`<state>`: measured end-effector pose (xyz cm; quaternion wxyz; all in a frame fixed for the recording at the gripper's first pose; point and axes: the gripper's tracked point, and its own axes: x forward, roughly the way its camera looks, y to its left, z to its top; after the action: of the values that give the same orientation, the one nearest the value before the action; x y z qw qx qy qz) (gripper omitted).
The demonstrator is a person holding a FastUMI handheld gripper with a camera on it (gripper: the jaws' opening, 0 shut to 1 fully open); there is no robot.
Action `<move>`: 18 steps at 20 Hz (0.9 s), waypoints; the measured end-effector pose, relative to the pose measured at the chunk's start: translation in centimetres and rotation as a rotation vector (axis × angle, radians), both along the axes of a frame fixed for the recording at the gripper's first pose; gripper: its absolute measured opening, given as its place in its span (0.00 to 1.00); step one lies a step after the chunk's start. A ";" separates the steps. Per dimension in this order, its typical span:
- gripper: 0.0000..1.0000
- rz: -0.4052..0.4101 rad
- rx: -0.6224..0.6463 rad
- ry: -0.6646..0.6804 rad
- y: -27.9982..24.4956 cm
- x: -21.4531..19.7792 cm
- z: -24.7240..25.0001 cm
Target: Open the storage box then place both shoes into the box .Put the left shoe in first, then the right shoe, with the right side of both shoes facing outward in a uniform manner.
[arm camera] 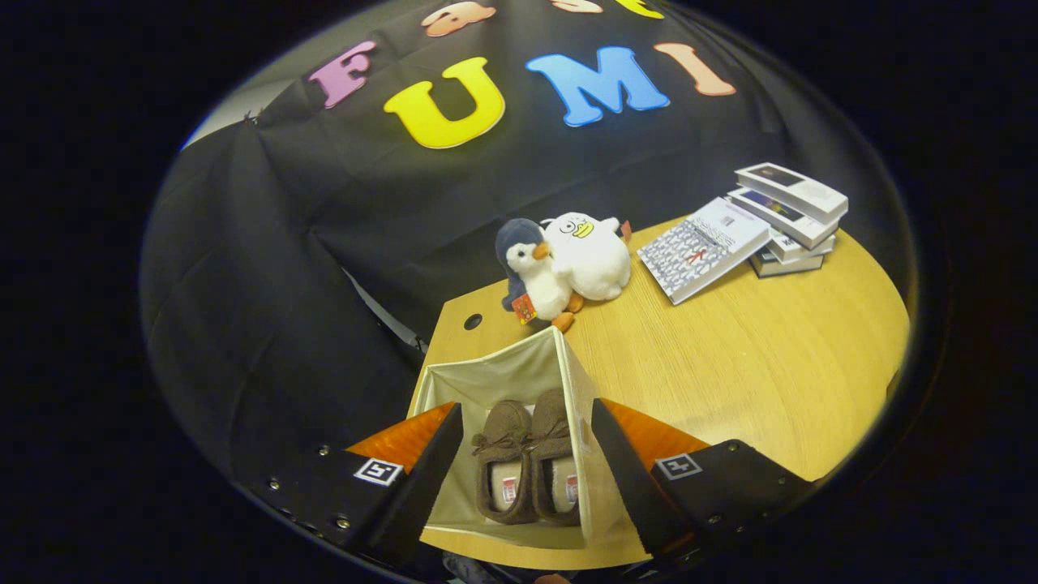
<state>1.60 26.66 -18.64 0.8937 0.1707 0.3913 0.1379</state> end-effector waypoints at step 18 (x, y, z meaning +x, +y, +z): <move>0.98 0.132 -0.306 -0.542 -10.6 -0.4 12.3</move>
<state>1.24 16.08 -6.35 0.9699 -0.0346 0.1652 0.1755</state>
